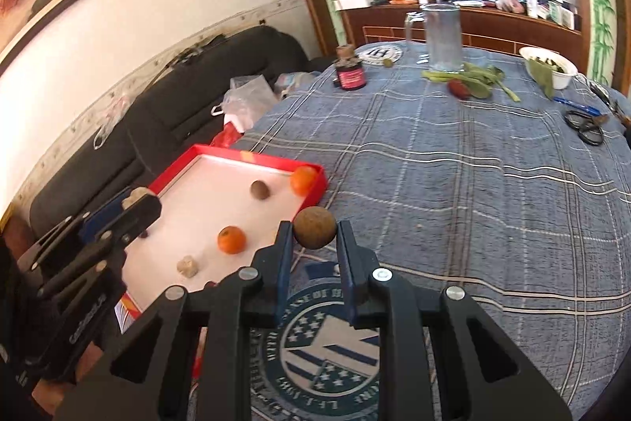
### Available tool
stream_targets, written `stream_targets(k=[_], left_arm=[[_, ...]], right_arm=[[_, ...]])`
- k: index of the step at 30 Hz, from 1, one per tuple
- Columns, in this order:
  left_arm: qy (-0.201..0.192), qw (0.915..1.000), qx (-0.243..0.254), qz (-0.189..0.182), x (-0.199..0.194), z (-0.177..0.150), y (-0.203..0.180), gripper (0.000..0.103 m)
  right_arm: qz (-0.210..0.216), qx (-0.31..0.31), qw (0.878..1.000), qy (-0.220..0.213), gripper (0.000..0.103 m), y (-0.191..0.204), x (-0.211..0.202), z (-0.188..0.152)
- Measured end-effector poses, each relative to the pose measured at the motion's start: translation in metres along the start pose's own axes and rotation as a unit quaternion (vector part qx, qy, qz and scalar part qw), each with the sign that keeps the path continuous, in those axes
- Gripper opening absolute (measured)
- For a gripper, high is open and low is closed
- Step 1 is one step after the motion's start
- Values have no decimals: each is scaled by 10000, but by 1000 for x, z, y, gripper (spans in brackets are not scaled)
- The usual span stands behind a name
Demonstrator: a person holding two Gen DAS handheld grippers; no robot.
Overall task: Organize fruits
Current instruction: 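Carry the cube and nut into the white tray and open both tools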
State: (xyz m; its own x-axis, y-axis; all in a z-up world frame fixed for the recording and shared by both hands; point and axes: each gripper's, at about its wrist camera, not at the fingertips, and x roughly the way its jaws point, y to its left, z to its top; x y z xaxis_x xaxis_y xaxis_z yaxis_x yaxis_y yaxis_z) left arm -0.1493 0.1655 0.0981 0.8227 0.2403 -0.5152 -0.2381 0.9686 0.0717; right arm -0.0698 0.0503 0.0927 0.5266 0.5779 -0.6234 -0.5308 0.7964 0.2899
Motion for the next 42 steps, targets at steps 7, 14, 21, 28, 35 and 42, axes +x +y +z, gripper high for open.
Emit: stream_targets(k=[7,14,21,28,35,42], left_arm=[[191,9996,-106,175,12,-11,24,26],[372,9973,-332,547,21,-20,61,26],[652,9950,-287,707,33,-35,73,26],[784,9926,-327,863,39,-44,86,26],[953,9900,-325,984,48,-51,91,26],[1123,9873,-326,1079,54,-57,90,26]], right_arm=[[135,-157,9996,216,24,21,18,-4],[441,-422,9970,483,24,51,37,-15],[730,-658,9914,863,24,77,59,-35],[1093,-874,9868,816,24,91,59,-45],[1132,-1166,9820,968,24,104,71,-62],[970,-1474,9783,1087,25,110,78,-72]])
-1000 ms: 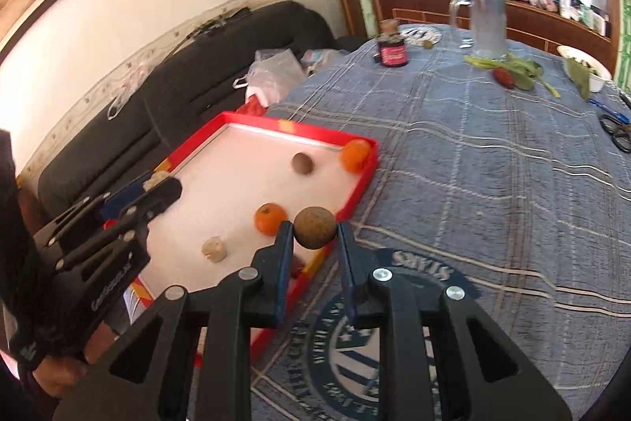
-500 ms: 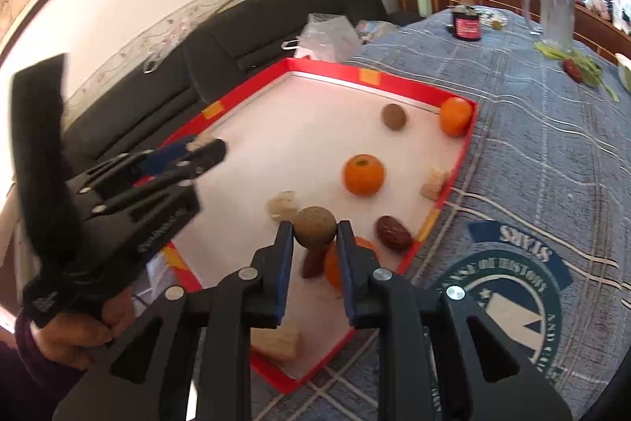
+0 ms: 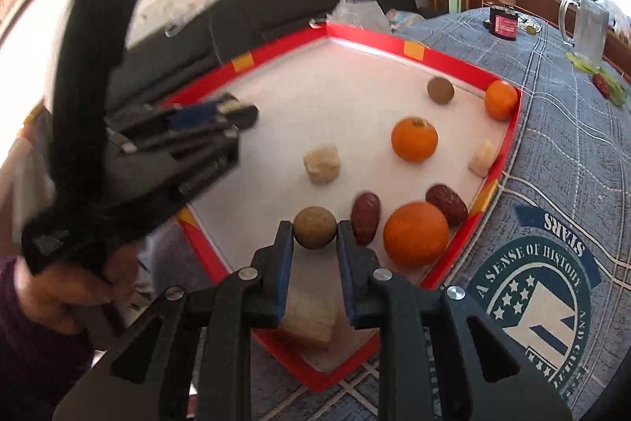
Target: Organize fruits
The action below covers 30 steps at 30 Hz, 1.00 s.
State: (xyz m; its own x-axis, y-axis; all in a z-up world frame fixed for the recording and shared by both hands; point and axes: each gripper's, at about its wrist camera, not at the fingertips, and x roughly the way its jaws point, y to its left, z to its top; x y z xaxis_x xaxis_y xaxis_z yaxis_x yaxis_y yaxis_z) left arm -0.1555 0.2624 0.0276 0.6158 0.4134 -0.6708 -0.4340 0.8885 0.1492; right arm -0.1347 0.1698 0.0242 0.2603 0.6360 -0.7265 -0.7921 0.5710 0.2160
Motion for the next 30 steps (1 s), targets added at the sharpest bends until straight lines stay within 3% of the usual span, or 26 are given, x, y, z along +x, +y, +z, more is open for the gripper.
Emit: stream_targets(k=[2,6,13,17,25,28,30], left_arm=[[41,10000,19,74,1,-1,0,30],[16,9998,56,204,-2,-3,-2,54],[-144,9994,57,300,-15,-2,-5,68],[-300,9990,7,336,-29,1,-6,78],[-656,9969,112,427,-66,6,-20,85],[-857,9948,175,525,-84,5,-28,101],[-1056,9926,235,544,-99,5,-33,103]], right_arm=[[48,8,10000,6,25,-2,-1,0],[24,-66,10000,50,26,-2,1,1],[-95,-324,9994,10,45,7,-10,-4],[-65,-166,9995,-263,46,-2,-29,-5],[-312,211,9953,-887,52,-25,-76,-7],[-427,374,9923,-1103,58,-33,-93,-11],[-507,504,9890,-1294,62,-38,-107,-15]])
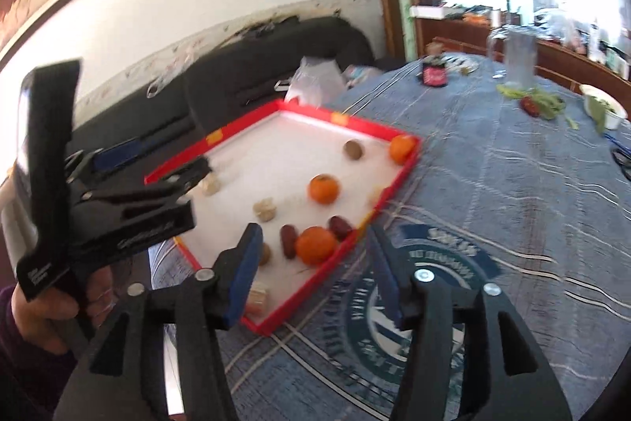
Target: Organize fruits
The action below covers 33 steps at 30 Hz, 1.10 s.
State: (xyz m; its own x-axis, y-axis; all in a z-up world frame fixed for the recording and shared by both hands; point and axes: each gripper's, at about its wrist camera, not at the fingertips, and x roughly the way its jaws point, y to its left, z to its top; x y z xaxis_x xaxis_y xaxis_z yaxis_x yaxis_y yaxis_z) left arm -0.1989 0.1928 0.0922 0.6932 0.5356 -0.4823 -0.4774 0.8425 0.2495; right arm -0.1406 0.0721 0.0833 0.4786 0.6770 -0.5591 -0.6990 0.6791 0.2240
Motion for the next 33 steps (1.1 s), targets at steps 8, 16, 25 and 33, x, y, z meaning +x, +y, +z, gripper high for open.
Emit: stream_targets(k=[8,16,25,33], left_arm=[[-297,9989,123,-356,-46,10,-15,103],[-394,9966,262,-672,-72,15,-36,103],[-416,9949,205,-899,-85,18,-42,103],[-345,9953,113,-901,-84,15,-39,103]], right_arm=[[-277,413,9965,-673,71,-29,-53,-3],[-439,575,9917,-1064,79,-45,-93,-13],[-461,564,9906,-1158,79,-48,-104,-18],[-413,464,9924,-1063,80,-42,-98,-21]])
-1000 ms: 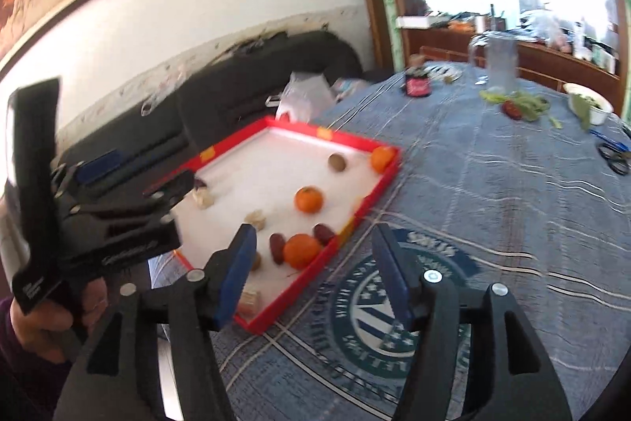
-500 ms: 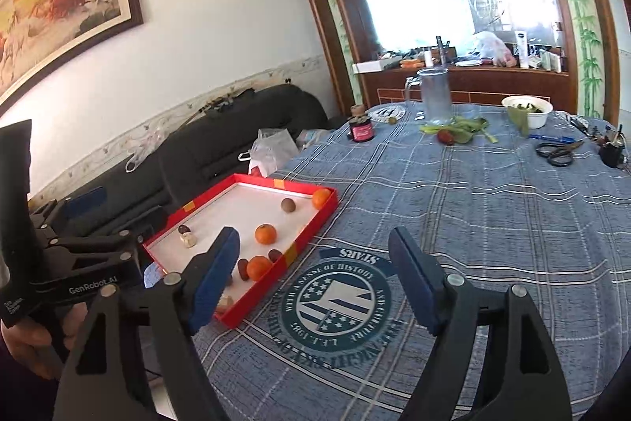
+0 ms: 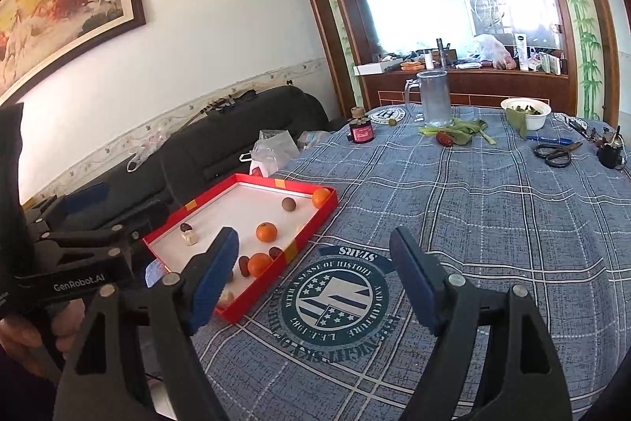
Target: Organize fruits
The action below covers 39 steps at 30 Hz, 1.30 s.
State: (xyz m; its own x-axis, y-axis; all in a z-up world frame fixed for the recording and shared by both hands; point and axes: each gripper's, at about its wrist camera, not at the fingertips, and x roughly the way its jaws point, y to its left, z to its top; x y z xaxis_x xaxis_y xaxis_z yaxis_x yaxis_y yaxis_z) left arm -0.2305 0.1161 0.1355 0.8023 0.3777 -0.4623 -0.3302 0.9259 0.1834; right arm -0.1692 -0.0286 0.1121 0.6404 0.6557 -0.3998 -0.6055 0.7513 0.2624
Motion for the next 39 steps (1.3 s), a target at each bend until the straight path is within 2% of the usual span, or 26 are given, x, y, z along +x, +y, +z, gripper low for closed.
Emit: stream_targets(k=[10,39], left_arm=[[36,9995,-254,-159,1,-3,14,103],[-128,9967,-746,-278,-3,-5,53,103]], right_arm=[[3,-138,9998,120,80,12,9,-4],[-27,-699,9972,257,80,54,26,2]])
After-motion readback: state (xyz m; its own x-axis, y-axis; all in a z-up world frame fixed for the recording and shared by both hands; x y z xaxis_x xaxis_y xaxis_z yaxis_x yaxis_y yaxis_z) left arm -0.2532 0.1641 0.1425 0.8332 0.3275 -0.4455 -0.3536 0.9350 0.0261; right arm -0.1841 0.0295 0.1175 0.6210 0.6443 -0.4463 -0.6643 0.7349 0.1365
